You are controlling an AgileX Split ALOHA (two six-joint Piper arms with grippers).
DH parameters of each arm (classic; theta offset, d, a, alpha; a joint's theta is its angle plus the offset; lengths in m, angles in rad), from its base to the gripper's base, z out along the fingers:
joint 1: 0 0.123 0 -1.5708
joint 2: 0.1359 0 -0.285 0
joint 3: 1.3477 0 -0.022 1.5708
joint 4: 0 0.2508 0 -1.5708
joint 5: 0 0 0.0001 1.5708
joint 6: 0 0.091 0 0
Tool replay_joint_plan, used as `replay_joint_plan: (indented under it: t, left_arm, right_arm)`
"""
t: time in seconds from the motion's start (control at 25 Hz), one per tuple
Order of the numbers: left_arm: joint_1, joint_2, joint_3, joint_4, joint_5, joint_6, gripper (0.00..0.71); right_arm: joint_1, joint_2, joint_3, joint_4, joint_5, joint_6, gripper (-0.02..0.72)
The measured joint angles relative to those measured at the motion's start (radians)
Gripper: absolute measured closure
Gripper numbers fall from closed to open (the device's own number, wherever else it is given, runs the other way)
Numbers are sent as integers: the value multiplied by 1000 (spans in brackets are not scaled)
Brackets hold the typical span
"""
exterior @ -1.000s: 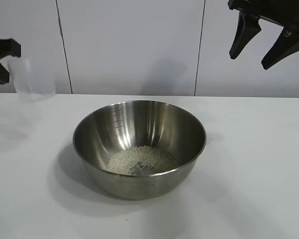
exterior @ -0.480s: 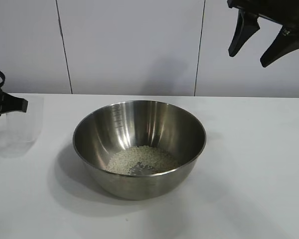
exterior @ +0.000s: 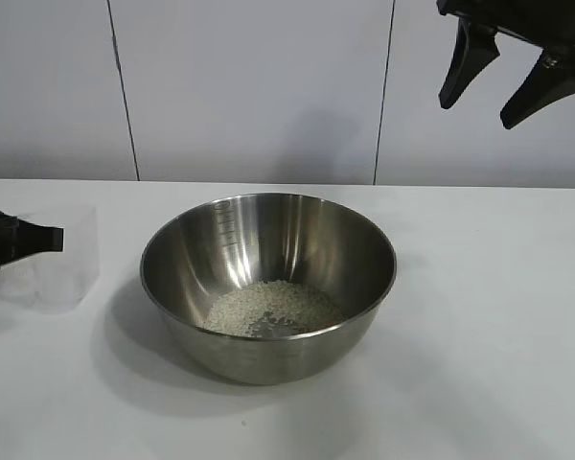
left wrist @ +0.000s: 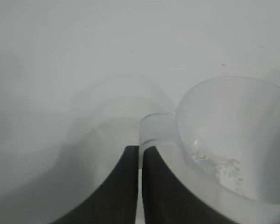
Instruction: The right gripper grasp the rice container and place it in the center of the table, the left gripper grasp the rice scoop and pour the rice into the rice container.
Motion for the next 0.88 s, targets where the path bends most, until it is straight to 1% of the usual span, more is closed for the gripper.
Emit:
replay_joint_plan:
  t: [0.16, 0.24, 0.32, 0.52, 0.6, 0.68, 0.8, 0.88]
  left_arm:
    - [0, 14, 9, 38, -53, -7, 701]
    - [0, 14, 9, 42, -55, -7, 690]
    - [0, 14, 9, 42, -50, -7, 646]
    - [0, 14, 9, 42, -26, -7, 454]
    - [0, 14, 10, 42, -14, -7, 416]
    - [0, 12, 14, 41, 20, -7, 399]
    - [0, -28, 27, 40, 125, -7, 392]
    - [0, -85, 30, 38, 210, -7, 390]
  right_arm:
    - [0, 0, 0, 0, -1, 0, 252]
    - [0, 0, 0, 0, -5, 0, 252]
    - [0, 0, 0, 0, -9, 0, 252]
    - [0, 0, 0, 0, -11, 0, 252]
    - [0, 0, 0, 0, -11, 0, 252]
    - [0, 0, 0, 0, -11, 0, 252]
    - [0, 0, 0, 0, -11, 0, 252]
    - [0, 0, 0, 0, -11, 0, 252]
